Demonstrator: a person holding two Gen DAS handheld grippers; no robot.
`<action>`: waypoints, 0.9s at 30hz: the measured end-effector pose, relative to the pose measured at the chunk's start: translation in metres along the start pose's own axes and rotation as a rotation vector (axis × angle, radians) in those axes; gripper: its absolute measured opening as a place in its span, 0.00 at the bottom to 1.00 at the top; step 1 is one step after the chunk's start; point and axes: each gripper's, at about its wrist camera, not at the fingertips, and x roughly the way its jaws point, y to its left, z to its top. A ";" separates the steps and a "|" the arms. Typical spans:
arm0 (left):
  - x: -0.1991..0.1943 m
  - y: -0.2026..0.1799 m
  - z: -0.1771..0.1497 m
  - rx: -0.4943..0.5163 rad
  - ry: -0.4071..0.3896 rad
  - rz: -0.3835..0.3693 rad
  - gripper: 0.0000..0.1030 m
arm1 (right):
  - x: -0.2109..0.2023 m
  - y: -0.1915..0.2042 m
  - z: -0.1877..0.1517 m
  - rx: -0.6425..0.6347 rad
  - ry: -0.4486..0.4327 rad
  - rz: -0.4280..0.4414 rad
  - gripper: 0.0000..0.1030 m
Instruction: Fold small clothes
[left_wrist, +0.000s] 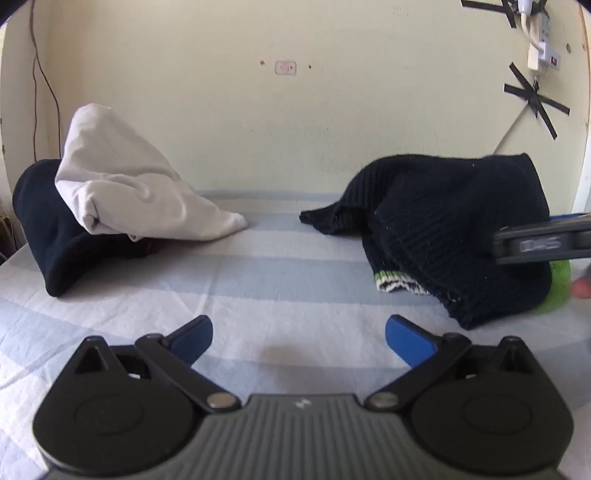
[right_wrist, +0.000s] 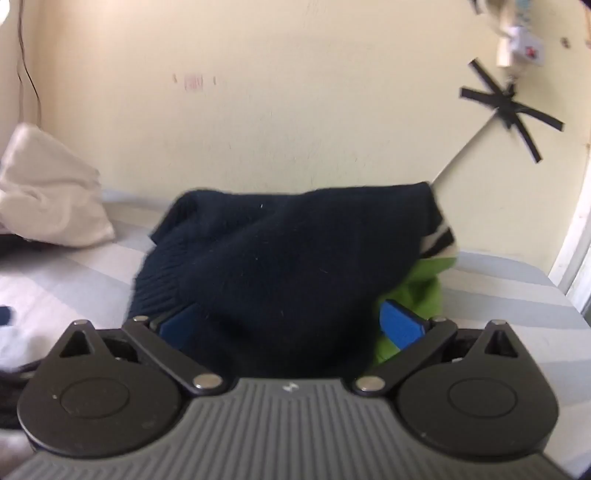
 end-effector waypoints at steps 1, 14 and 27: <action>-0.001 -0.001 0.000 -0.003 -0.008 0.003 1.00 | 0.011 0.003 0.000 -0.009 0.024 -0.015 1.00; -0.004 0.015 -0.009 0.005 -0.006 -0.056 1.00 | -0.093 -0.056 0.042 0.208 -0.099 0.071 0.14; -0.013 0.013 -0.011 0.060 -0.035 -0.085 1.00 | -0.191 -0.192 0.003 0.531 -0.076 -0.487 0.28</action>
